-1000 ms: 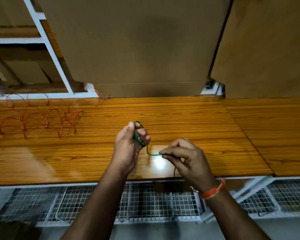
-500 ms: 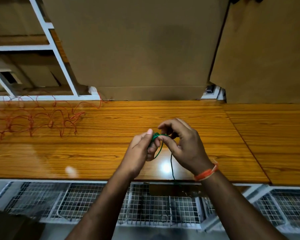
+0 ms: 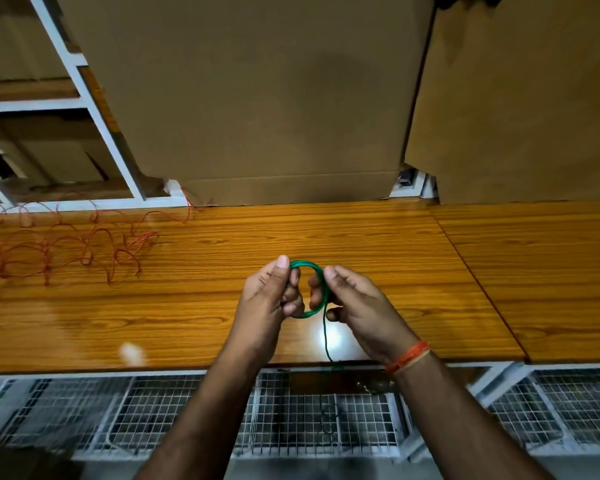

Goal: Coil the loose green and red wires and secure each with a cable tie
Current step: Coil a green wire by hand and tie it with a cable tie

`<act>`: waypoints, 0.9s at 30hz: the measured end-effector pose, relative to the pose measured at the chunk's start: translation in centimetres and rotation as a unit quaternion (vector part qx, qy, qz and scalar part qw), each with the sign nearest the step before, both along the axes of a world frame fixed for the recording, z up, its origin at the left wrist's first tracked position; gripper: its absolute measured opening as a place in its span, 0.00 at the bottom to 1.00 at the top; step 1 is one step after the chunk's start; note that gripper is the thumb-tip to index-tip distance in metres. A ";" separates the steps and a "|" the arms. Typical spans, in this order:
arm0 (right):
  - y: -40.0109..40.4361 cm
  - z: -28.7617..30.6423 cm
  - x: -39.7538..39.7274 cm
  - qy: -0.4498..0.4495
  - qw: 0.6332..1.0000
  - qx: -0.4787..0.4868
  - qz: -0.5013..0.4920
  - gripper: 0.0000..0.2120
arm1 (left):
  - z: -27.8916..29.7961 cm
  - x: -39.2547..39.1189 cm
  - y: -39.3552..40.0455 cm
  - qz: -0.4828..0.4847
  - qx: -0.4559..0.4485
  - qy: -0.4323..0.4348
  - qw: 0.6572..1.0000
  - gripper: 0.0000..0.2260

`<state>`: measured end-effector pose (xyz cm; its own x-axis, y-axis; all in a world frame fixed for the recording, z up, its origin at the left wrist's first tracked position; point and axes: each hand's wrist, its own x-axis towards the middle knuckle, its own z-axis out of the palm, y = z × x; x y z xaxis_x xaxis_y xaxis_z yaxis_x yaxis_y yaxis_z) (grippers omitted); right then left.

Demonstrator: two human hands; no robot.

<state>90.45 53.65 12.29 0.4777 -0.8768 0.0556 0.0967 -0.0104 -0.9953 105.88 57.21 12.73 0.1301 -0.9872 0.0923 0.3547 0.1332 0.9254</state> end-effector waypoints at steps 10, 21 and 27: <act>0.6 -0.6 1.9 -0.033 0.995 -0.025 -0.093 0.18 | 0.7 1.1 1.0 -0.145 0.148 0.201 0.958 0.19; 1.3 -2.0 2.9 0.032 0.992 -0.103 -0.071 0.18 | 0.4 2.6 1.3 -0.179 0.167 0.268 0.932 0.13; 1.8 -5.0 -0.1 0.033 0.997 -0.040 -0.053 0.05 | -0.1 4.6 1.2 -0.099 0.122 0.360 0.920 0.16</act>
